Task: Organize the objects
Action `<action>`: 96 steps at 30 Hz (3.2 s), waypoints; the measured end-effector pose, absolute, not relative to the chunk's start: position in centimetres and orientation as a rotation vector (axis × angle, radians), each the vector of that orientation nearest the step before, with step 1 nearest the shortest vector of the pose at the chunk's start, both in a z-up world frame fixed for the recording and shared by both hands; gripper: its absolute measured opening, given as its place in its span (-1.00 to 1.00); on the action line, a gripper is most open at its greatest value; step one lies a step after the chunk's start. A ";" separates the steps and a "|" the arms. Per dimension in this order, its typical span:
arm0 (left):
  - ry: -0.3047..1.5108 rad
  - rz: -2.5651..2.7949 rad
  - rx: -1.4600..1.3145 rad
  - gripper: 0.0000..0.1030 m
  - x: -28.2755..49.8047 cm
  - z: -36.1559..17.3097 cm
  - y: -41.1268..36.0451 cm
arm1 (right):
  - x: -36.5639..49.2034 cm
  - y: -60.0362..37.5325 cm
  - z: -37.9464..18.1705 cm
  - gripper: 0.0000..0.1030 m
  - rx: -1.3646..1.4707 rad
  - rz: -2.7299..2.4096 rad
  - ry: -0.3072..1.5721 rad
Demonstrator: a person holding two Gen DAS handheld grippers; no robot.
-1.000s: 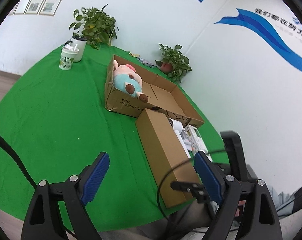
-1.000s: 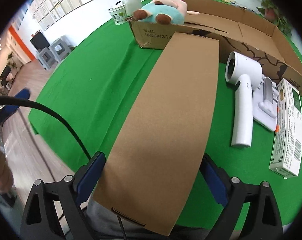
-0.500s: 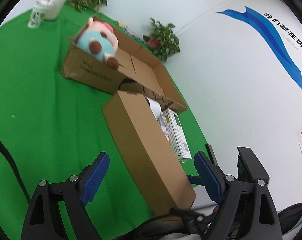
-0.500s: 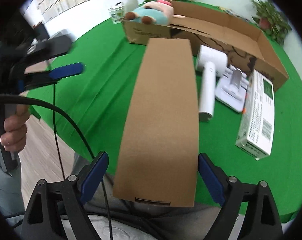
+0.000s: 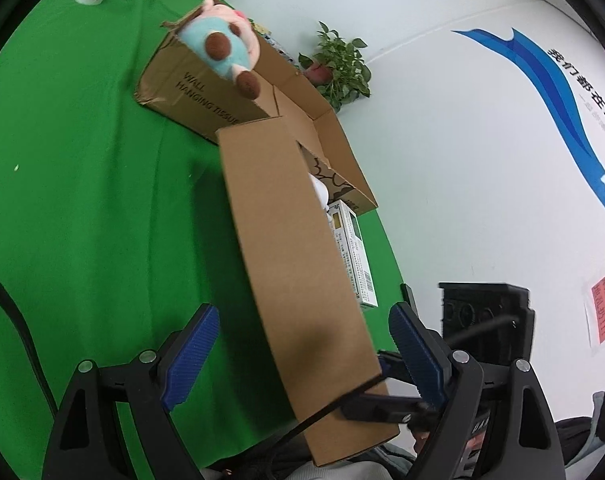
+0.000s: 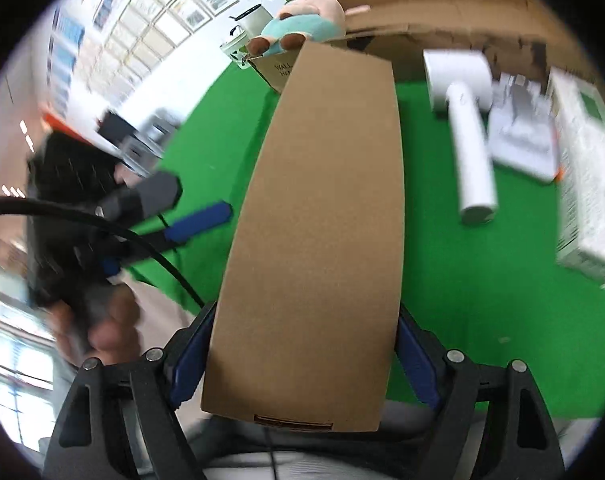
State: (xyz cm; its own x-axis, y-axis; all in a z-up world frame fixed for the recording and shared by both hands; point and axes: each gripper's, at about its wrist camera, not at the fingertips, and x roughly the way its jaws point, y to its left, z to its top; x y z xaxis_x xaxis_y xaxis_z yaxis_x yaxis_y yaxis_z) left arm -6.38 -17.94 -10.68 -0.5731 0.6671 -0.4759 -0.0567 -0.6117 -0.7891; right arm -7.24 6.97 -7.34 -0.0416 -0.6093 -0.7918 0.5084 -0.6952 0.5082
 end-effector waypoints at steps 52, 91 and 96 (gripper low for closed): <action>-0.727 2.304 -1.272 0.02 -12.3 -8.9 -7.4 | -7.8 10.7 -5.0 -0.11 1.320 -2.128 0.244; -0.491 2.554 -1.246 -0.79 -9.6 -4.8 -6.7 | -6.1 8.9 -2.3 -0.58 1.126 -2.275 0.208; -0.405 2.621 -1.146 -0.79 -10.2 -0.8 -5.5 | -7.0 9.6 0.6 -0.70 1.004 -2.352 0.176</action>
State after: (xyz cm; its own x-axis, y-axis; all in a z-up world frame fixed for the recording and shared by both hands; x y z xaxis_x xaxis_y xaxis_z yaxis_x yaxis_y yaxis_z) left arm -10.22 -5.49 -0.79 -0.6585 0.3365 -0.6731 -0.1177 -0.9295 -0.3495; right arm -7.00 9.60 0.55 -0.5557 -0.4521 -0.6977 0.5507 -0.8289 0.0984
